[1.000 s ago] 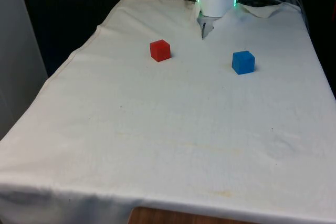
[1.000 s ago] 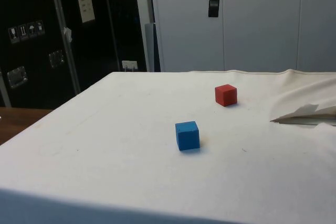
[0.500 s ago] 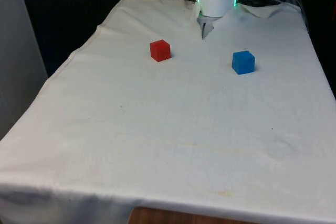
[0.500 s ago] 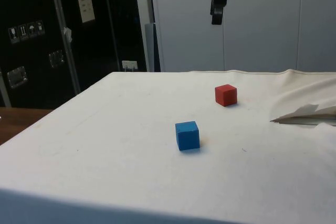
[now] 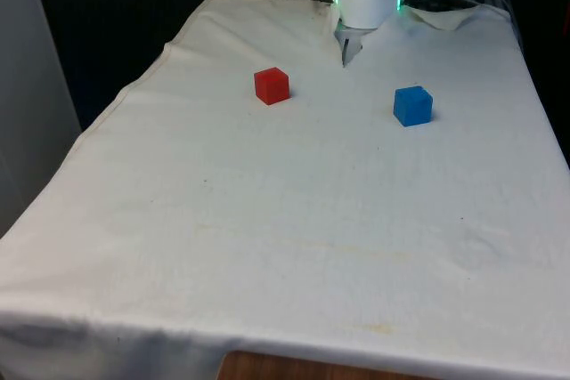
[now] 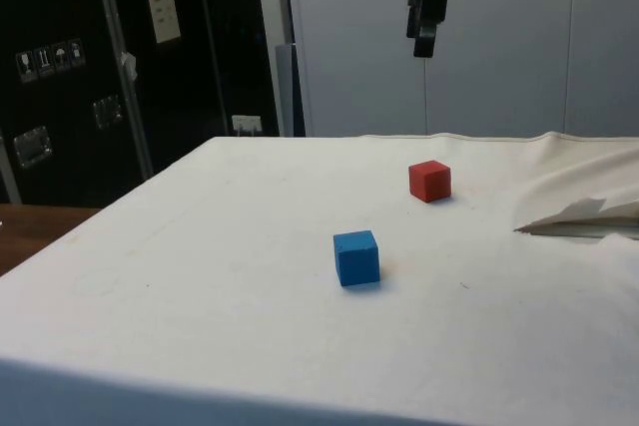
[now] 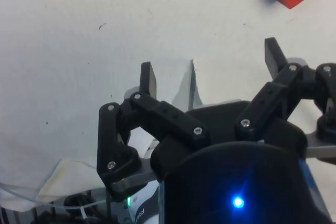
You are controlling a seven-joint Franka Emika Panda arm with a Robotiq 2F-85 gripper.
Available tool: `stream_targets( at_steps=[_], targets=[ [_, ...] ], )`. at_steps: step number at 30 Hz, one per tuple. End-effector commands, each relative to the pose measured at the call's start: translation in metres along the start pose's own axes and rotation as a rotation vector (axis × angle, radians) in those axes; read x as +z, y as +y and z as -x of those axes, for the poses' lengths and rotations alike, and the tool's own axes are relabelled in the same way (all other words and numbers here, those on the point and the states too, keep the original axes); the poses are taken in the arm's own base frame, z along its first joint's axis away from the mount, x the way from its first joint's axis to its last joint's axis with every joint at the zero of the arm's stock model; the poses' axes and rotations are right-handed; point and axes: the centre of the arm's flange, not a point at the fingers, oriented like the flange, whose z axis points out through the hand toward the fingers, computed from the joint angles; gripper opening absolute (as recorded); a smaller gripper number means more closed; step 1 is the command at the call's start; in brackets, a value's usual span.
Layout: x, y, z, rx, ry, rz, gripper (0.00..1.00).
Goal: Stack the two cubes.
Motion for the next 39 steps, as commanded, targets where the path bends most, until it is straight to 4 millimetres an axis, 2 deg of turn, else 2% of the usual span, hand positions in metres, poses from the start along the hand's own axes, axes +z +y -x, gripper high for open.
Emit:
stream_targets(
  at_steps=[1, 11, 25, 39],
  targets=[
    [0.0, 0.0, 0.0, 0.0, 0.0, 0.0, 1.0],
    [0.015, 0.003, 0.008, -0.016, 0.002, -0.017, 1.0],
    [0.058, 0.02, -0.004, -0.052, -0.02, -0.081, 1.0],
    [0.086, 0.027, -0.007, -0.115, -0.061, -0.114, 1.0]
  ],
)
